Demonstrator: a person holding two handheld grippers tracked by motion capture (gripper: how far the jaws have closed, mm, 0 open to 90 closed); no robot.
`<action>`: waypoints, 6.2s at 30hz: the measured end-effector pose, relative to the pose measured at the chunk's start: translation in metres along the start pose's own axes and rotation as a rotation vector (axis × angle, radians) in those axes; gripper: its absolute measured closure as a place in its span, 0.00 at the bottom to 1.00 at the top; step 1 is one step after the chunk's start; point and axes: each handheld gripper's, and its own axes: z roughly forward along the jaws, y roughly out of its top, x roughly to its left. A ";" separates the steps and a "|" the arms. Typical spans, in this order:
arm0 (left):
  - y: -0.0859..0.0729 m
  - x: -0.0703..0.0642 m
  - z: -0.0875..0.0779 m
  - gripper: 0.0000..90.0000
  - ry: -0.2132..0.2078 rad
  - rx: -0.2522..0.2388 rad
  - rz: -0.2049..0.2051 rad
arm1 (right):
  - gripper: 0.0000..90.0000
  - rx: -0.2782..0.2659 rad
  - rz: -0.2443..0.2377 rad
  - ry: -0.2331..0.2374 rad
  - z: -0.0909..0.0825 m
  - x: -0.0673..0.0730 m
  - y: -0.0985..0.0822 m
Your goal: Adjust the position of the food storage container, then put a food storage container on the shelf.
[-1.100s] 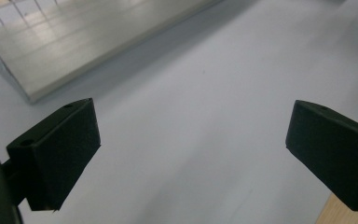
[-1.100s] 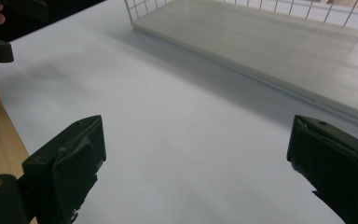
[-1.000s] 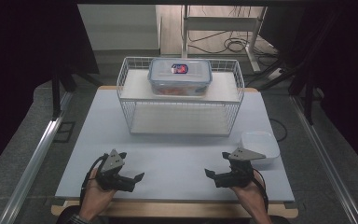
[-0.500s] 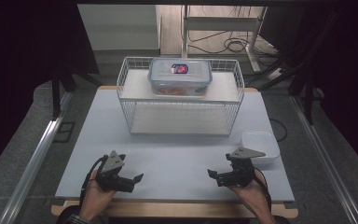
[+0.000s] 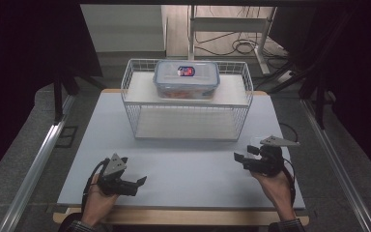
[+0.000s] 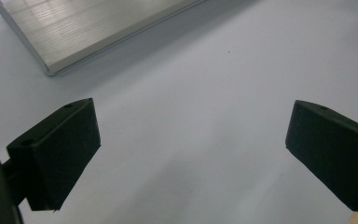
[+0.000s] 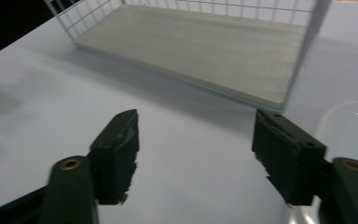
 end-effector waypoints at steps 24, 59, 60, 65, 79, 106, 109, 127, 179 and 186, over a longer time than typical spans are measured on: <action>-0.003 0.001 0.006 0.04 -0.011 0.035 -0.014 | 1.00 0.020 0.035 -0.276 -0.025 -0.088 0.004; -0.003 -0.002 0.007 0.04 -0.011 0.049 0.000 | 1.00 0.097 0.092 -0.294 -0.009 -0.117 -0.018; -0.003 -0.002 0.007 0.04 -0.011 0.049 0.000 | 1.00 0.101 0.090 -0.287 -0.008 -0.114 -0.018; -0.003 -0.001 0.007 0.04 -0.014 0.055 -0.003 | 1.00 0.110 0.077 -0.246 -0.001 -0.101 -0.016; -0.003 -0.001 0.007 0.04 -0.015 0.058 -0.003 | 1.00 0.157 0.033 -0.125 0.022 -0.054 -0.013; -0.003 -0.003 0.009 0.04 -0.022 0.070 -0.002 | 0.99 0.196 -0.058 0.071 0.057 0.027 -0.007; -0.003 -0.003 0.010 0.04 -0.022 0.072 0.002 | 0.99 0.192 -0.064 0.083 0.059 0.032 -0.007; -0.003 -0.003 0.009 0.05 -0.026 0.073 -0.007 | 0.96 0.192 -0.128 0.105 0.063 0.053 -0.007; 0.042 -0.014 0.036 0.11 -0.169 0.044 -0.055 | 0.09 0.098 -0.107 0.148 0.045 0.063 -0.014; 0.060 -0.020 0.053 0.14 -0.209 0.030 -0.031 | 0.19 0.098 -0.106 0.174 0.056 0.065 -0.006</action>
